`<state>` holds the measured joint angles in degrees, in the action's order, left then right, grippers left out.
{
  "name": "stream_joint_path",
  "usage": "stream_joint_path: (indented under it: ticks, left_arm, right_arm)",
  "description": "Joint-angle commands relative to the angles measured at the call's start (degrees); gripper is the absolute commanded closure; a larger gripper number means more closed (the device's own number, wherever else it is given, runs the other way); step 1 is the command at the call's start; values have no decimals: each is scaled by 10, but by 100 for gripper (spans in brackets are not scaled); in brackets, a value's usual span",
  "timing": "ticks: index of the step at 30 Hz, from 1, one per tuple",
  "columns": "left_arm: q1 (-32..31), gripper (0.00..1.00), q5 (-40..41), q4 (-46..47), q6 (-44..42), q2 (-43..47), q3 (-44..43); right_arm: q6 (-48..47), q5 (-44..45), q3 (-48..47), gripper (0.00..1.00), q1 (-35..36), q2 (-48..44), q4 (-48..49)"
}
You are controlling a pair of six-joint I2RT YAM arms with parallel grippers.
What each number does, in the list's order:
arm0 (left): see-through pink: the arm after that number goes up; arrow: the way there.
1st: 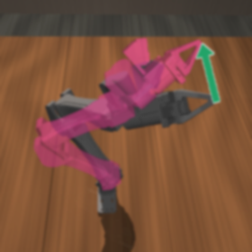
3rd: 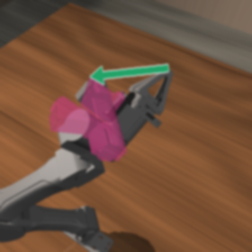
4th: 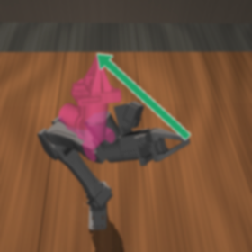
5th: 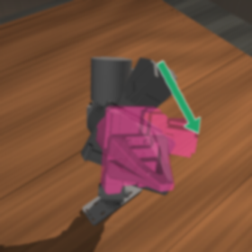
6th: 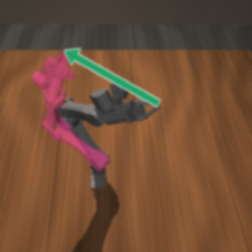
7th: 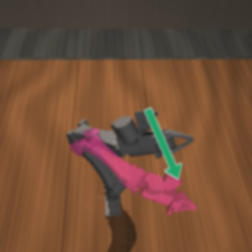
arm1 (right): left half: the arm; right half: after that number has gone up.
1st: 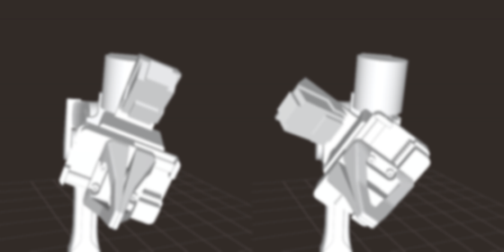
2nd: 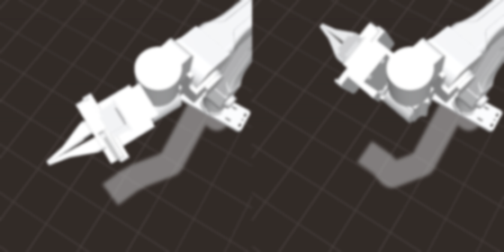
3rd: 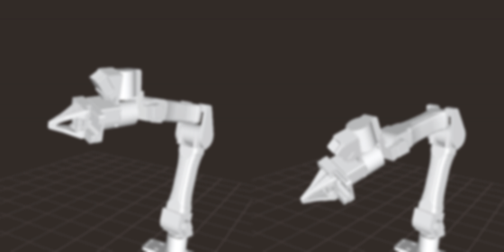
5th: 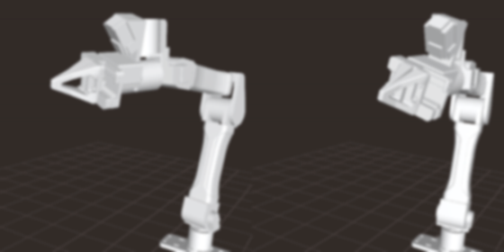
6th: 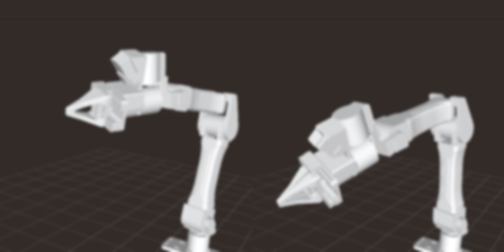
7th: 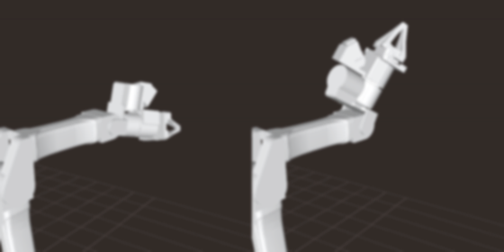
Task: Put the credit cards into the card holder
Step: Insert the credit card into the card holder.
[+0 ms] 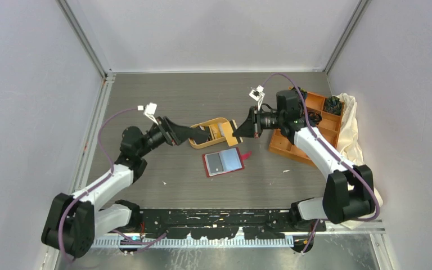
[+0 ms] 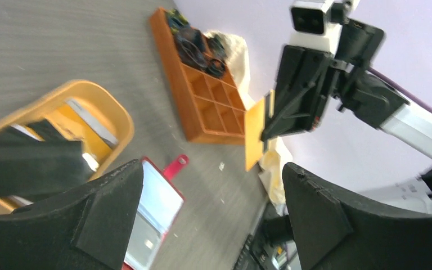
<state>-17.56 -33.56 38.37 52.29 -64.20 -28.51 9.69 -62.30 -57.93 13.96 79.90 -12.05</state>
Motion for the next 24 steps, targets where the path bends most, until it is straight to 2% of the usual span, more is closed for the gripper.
stream_joint_path:
  ticks: [1,7,12,16,24]
  left_arm:
    - [-66,8,18,149,-6,82,66]
    - [-244,8,197,114,-150,188,168]
    - [-345,9,289,130,-208,188,208]
    - [-374,11,306,182,-222,138,224]
    - [-378,17,294,306,-211,0,204]
  right_arm:
    - [23,-59,72,94,0,-73,145]
    - [24,-80,113,92,23,-92,185]
    - [12,-82,110,97,55,-72,175]
    - [5,-84,108,99,74,-64,173]
    - [4,-94,106,99,95,-52,175]
